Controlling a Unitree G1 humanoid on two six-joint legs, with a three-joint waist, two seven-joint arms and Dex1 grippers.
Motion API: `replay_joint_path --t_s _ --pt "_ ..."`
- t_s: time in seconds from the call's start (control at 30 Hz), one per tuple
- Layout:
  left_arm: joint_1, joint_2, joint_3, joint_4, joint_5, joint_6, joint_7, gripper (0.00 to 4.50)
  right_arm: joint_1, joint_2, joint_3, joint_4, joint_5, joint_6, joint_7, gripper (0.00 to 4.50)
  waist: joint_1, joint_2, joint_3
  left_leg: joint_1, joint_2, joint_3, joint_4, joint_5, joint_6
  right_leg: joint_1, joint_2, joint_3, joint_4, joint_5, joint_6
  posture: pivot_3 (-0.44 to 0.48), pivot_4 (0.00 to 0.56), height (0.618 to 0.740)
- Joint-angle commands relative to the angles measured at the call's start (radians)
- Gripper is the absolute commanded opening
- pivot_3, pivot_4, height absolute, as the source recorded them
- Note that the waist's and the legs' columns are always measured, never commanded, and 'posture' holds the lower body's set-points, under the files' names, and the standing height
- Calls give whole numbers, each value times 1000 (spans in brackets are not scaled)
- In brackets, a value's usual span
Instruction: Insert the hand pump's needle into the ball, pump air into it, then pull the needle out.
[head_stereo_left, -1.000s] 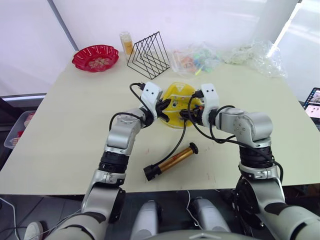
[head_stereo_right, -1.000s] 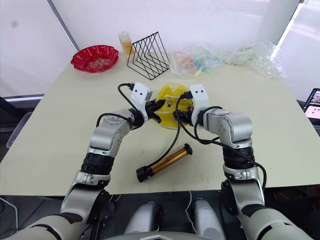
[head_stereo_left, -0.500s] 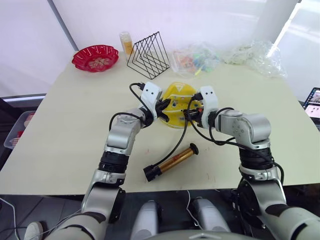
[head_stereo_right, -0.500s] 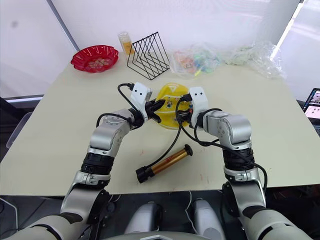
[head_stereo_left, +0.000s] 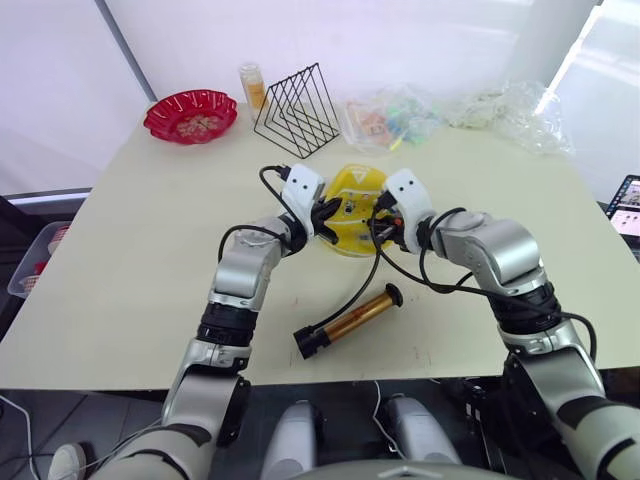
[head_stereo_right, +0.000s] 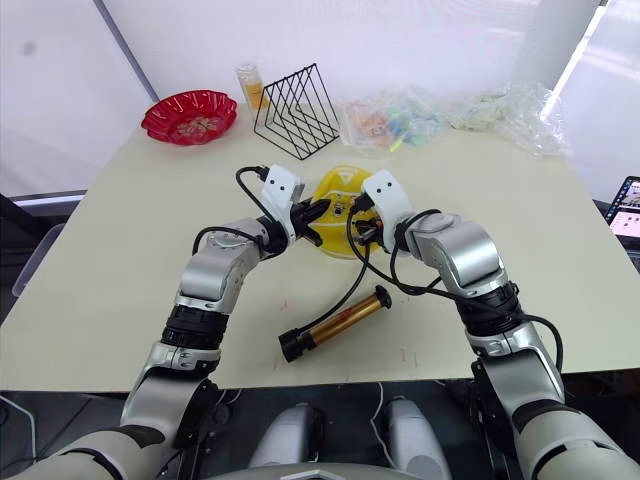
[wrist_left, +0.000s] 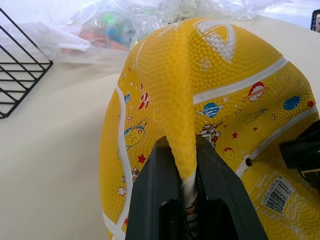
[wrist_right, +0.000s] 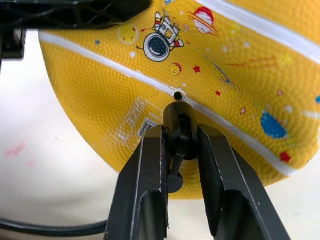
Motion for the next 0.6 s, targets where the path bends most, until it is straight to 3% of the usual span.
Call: replay_joint_path --t_s 0.03,0.6 --pt "19 -9 -42 17 -5 10 -30 0 -69 -10 44 22 -15 -31 44 328 -1 0 0 0 0 0 0 0 0 0 0 0 0 0 0 0 150 735" --pt "14 -15 -63 19 -14 9 -75 0 -264 -40 249 192 -81 -38 243 328 -2 0 0 1 0 0 0 0 0 0 0 0 1 0 0 0 150 735"
